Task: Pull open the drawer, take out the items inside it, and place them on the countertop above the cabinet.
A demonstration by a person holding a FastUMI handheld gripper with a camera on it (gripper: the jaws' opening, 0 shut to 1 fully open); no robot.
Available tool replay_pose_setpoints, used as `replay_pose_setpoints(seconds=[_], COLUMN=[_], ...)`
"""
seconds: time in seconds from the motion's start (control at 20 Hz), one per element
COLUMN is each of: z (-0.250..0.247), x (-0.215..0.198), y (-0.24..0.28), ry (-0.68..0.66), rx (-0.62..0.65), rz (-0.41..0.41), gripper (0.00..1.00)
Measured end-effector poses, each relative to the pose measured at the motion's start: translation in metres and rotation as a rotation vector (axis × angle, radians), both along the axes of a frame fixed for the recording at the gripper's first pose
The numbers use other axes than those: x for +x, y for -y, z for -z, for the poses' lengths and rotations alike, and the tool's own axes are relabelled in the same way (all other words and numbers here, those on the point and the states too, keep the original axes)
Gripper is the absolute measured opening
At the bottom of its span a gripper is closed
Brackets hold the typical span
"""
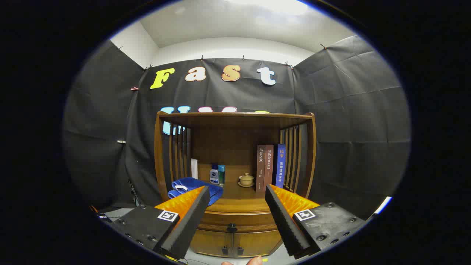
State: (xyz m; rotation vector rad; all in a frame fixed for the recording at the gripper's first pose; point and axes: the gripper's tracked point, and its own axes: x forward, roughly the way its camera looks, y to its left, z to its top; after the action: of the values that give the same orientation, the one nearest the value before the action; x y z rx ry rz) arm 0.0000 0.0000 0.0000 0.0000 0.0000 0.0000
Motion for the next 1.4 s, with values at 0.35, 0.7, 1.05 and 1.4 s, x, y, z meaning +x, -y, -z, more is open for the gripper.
replay_pose_setpoints(seconds=[0.35, 0.7, 1.05, 1.4], z=[-0.002, -0.002, 0.008, 0.134], x=[0.000, -0.003, 0.008, 0.057], y=[-0.001, -0.004, 0.006, 0.006], ry=[0.001, 0.001, 0.022, -0.062], rx=[0.000, -0.008, -0.001, -0.013], rz=[-0.002, -0.011, 0.036, 0.049], gripper=[0.99, 0.98, 0.98, 0.98])
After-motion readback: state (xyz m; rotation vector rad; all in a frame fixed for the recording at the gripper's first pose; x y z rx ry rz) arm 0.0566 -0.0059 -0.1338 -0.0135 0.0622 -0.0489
